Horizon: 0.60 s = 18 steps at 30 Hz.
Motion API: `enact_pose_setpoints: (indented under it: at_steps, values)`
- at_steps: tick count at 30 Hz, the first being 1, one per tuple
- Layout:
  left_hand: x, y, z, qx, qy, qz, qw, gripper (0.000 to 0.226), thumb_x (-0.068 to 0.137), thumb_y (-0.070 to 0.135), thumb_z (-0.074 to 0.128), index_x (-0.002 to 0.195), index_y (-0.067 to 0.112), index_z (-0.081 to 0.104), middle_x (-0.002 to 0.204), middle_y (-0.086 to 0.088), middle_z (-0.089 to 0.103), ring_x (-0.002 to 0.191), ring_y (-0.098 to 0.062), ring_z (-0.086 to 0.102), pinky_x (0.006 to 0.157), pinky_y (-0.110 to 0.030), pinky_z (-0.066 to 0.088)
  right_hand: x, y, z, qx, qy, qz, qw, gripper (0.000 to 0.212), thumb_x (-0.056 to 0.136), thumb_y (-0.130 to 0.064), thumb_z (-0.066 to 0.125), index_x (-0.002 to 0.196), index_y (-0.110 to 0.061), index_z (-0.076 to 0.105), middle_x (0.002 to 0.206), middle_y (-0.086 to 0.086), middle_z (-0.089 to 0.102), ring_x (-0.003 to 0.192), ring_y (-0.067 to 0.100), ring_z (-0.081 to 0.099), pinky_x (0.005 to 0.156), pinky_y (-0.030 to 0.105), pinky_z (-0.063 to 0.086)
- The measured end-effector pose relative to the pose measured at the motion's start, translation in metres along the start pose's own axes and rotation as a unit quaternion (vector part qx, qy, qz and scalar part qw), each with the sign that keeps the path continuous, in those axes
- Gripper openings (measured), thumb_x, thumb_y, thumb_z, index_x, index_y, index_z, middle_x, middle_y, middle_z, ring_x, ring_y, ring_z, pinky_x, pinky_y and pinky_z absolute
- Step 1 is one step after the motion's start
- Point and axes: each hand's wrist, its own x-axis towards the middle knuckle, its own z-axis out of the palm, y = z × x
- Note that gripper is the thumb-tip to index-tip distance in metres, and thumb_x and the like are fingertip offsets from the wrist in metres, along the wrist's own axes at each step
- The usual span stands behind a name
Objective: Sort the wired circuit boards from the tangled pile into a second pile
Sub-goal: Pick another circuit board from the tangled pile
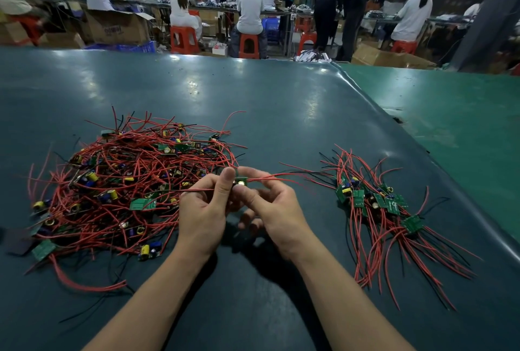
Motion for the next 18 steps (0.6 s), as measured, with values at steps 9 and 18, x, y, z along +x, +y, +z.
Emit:
enact_pose_setpoints:
  at_steps: [9, 18]
  values:
    - [-0.002, -0.003, 0.001, 0.077, -0.001, 0.088, 0.993, 0.05, 0.099, 0.036, 0.039, 0.06, 0.01, 0.057, 0.052, -0.001, 0.052, 0.046, -0.018, 0.047, 0.045, -0.032, 0.036, -0.003, -0.003, 0.009, -0.066, 0.11, -0.16, 0.979, 0.01, 0.082, -0.013, 0.077, 0.08, -0.022, 0.075, 0.067, -0.003, 0.072, 0.056, 0.004, 0.061, 0.054, 0.018, 0.048]
    - [0.004, -0.014, 0.004, 0.047, 0.069, 0.029, 0.996, 0.061, 0.103, 0.042, 0.033, 0.061, 0.015, 0.066, 0.049, 0.001, 0.057, 0.044, -0.014, 0.048, 0.051, -0.028, 0.039, -0.004, 0.001, 0.012, -0.127, 0.174, -0.187, 0.958, 0.016, 0.081, -0.024, 0.079, 0.069, -0.021, 0.07, 0.068, 0.004, 0.07, 0.058, 0.01, 0.058, 0.058, 0.034, 0.05]
